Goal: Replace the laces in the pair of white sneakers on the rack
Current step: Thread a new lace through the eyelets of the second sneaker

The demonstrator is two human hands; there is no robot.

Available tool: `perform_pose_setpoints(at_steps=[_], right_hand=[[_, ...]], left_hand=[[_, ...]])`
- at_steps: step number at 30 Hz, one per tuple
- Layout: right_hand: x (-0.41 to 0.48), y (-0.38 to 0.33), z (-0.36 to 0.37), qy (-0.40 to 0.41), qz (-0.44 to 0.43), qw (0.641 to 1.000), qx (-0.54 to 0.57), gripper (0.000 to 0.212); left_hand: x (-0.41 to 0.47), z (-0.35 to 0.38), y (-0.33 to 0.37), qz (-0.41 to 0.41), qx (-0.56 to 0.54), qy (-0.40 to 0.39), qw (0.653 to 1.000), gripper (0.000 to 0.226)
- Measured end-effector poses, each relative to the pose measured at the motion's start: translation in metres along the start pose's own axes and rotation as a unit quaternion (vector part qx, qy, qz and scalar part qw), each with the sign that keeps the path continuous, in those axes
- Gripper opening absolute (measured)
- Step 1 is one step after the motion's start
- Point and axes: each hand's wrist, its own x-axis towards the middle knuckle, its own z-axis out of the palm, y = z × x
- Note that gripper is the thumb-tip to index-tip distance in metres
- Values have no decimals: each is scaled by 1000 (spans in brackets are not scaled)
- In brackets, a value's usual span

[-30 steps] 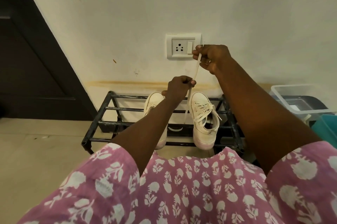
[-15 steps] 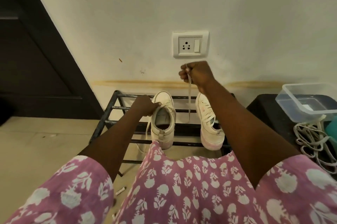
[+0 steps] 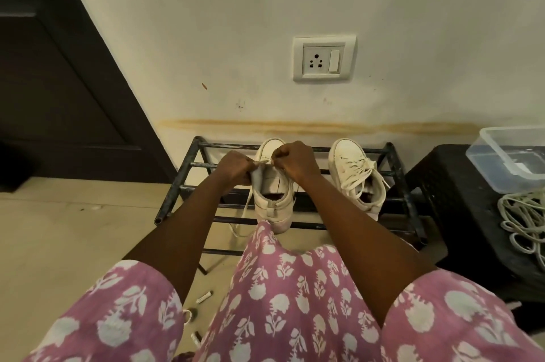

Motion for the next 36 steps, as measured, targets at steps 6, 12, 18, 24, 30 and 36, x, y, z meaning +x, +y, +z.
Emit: perform_pose_setpoints(at_steps=[6,12,18,24,30,36], right_hand=[[5,-2,10,-3,-9,998,-67,21],[6,-8,20,-20,-41,983,-176,28],[7,-12,24,-6,-51,976,-212,26],[8,-17,30,-22,-79,966,-247,24],[7,-10,28,2,-88,956,-279,23],[7,1,35,23,-8,976,-217,22]], left_hand=[[3,1,-3,-5,-19,16,1000,18],[6,2,-4,-18,-36,13,999,20],[4,3,-2,-22,-24,0,999,21],[4,-3,-4,-12,-32,-5,999,18],[1,0,-2,-33,-99,-35,994,36],[4,2,5,-59,-64,4,996,13]])
